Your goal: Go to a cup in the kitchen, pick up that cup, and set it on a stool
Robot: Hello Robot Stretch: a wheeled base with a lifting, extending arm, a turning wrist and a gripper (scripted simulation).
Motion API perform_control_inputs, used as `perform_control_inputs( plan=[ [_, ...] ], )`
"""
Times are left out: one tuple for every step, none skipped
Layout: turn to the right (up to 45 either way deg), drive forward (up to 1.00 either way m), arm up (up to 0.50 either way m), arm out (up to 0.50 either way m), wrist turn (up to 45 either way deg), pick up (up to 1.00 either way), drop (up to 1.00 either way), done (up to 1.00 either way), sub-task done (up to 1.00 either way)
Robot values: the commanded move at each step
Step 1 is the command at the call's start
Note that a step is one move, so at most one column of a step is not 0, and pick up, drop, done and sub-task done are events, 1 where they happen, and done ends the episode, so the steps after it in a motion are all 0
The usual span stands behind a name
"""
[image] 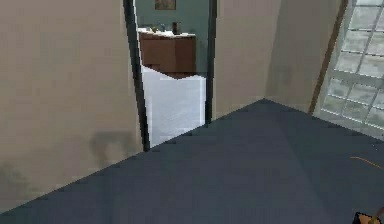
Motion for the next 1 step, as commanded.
perform_control_inputs(
  plan=[
    [0.0, 1.00, 0.00, 0.00, 0.0, 0.00, 0.00, 0.00, 0.00]
  ],
)
